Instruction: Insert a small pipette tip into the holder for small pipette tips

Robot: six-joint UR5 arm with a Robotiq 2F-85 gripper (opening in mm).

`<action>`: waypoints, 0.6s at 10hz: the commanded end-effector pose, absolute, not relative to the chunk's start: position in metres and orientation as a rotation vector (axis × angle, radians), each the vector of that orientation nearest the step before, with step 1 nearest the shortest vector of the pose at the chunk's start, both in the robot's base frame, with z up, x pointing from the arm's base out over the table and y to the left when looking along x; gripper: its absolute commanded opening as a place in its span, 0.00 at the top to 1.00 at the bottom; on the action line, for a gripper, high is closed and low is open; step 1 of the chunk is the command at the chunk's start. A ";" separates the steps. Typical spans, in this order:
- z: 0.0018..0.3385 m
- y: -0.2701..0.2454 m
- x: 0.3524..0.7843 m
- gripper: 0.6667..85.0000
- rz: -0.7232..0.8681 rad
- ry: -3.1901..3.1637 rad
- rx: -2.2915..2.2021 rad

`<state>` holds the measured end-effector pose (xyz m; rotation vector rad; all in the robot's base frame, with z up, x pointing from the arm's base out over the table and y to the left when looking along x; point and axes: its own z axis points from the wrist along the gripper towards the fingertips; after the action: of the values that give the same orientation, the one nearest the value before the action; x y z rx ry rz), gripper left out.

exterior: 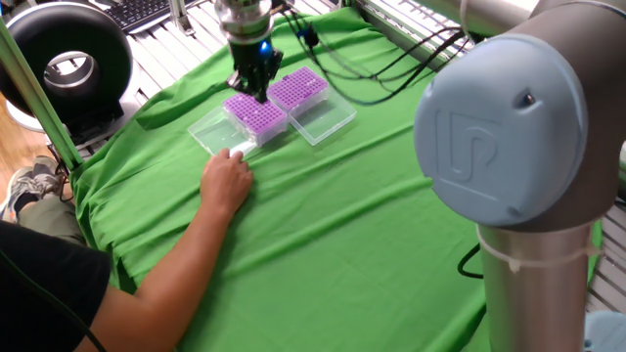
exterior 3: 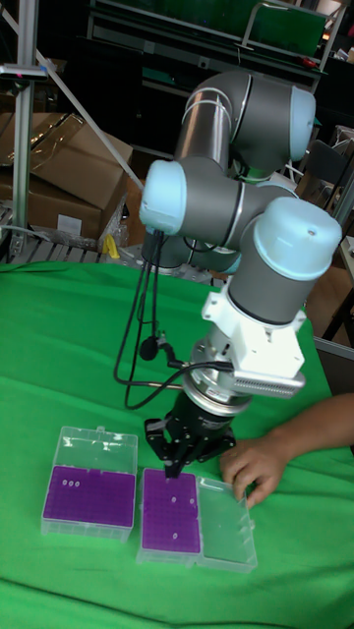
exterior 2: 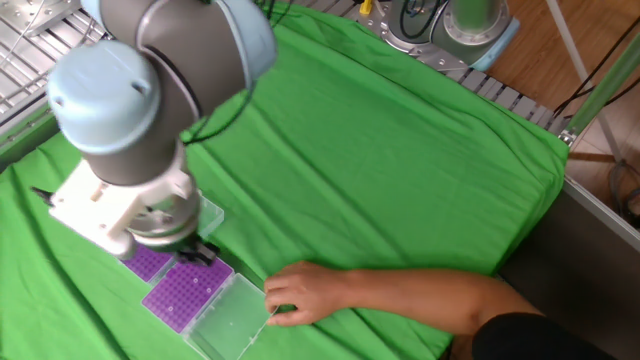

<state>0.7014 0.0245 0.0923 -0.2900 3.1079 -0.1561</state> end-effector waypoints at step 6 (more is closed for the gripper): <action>0.091 -0.059 0.740 1.00 -0.243 2.922 -0.655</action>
<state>0.7308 -0.0379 0.0958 -0.5778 2.9819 -0.2374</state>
